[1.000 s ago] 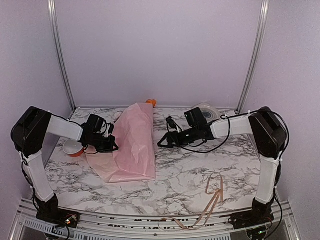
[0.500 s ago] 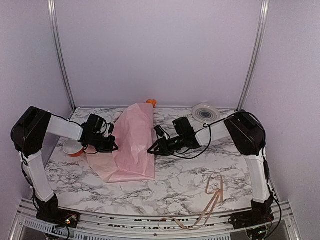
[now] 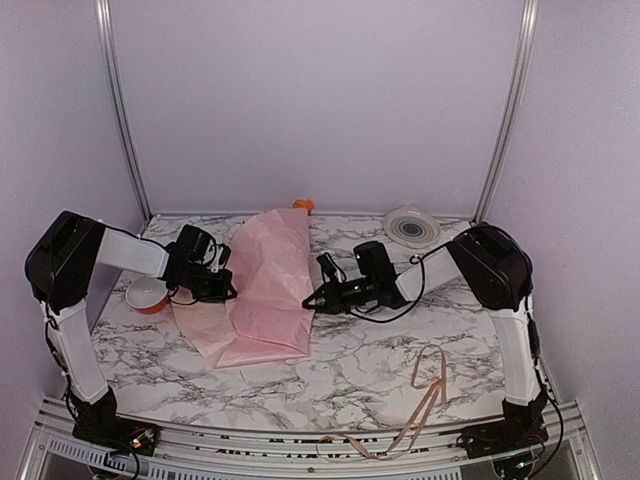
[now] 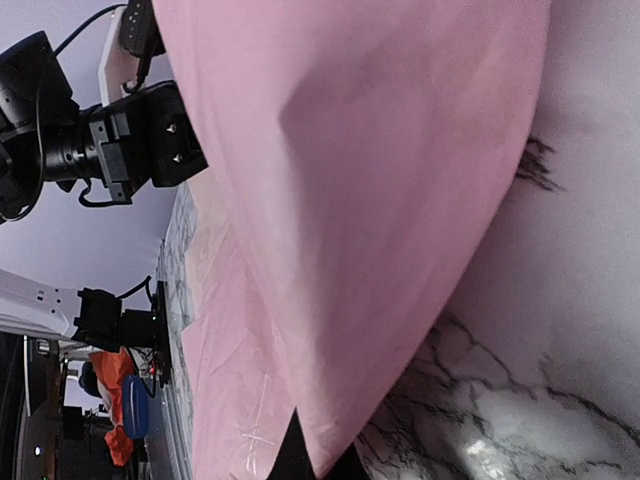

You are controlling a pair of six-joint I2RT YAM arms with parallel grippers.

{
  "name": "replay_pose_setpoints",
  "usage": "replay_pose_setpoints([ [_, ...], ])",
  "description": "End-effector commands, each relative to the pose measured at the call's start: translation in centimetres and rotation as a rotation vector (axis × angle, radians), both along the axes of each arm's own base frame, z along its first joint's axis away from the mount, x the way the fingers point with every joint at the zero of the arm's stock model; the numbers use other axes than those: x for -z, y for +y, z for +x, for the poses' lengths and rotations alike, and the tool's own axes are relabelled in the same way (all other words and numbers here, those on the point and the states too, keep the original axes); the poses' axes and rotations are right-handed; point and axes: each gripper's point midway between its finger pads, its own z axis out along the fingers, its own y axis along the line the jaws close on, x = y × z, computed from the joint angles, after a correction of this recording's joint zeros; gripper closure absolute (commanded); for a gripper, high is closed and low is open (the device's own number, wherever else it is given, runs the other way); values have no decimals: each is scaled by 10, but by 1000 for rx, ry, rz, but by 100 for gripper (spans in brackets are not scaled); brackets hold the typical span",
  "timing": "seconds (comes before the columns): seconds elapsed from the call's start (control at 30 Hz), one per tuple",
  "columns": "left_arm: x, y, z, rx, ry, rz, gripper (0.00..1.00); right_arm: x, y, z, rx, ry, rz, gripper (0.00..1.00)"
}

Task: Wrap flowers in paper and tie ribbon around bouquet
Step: Move the 2/3-folded wrapping paper to the center of the board.

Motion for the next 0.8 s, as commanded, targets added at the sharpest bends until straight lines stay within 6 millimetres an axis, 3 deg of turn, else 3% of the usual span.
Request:
replay_pose_setpoints([
  [0.0,27,-17,-16,69,86,62,100,-16,-19,3,55,-42,-23,100],
  [0.17,25,-52,-25,156,85,43,100,-9,-44,-18,80,-32,-86,100],
  [0.37,21,-86,-49,247,110,1,100,5,-84,-60,102,11,-174,100],
  [0.5,23,-95,-59,276,129,-12,100,15,-107,-82,118,34,-219,99],
  [0.57,25,-93,-61,272,134,-7,100,20,-113,-90,107,39,-243,86],
  [0.67,22,-96,-64,283,143,-30,100,16,-118,-91,88,14,-275,73],
  [0.77,16,-98,-65,289,127,-53,100,-8,-122,-77,88,-98,-316,65],
])
